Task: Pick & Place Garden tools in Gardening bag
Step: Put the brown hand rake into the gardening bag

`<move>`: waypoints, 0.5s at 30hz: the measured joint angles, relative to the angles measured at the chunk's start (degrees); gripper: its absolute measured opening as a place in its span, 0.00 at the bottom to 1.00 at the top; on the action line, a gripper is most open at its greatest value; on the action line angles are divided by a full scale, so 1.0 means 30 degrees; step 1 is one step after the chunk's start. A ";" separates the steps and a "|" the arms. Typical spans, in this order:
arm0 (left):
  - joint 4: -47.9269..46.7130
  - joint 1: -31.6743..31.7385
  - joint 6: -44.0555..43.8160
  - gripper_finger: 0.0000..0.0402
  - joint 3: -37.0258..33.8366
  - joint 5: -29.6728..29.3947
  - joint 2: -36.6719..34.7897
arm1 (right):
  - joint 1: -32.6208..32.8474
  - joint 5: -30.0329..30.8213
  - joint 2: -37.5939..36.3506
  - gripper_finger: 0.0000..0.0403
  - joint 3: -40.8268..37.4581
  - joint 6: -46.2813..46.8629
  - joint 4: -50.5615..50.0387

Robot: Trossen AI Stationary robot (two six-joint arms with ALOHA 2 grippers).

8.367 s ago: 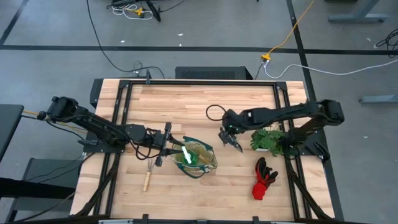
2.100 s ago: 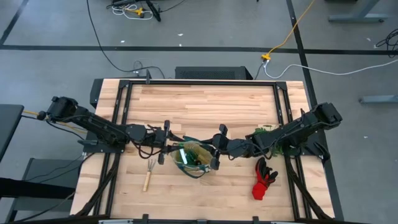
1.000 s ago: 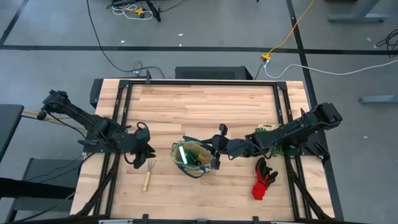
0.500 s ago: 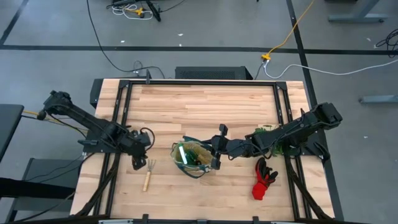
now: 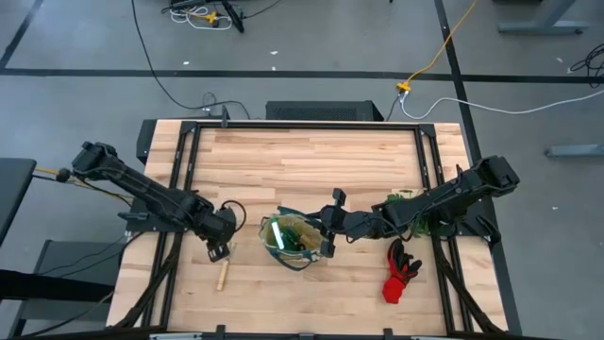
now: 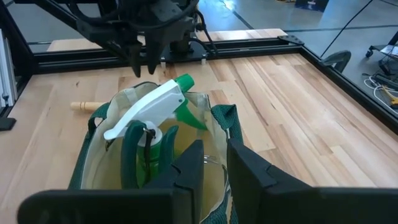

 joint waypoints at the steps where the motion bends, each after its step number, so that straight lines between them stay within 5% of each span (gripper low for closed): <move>1: -0.0006 0.0014 0.0004 0.31 0.0000 0.0000 0.0128 | 0.0000 0.0000 0.0000 0.18 0.0000 0.0000 0.0003; 15: 0.0517 0.0014 0.0000 0.31 -0.0405 -0.0189 0.0664 | 0.0007 0.0007 0.0000 0.18 0.0000 0.0000 -0.0091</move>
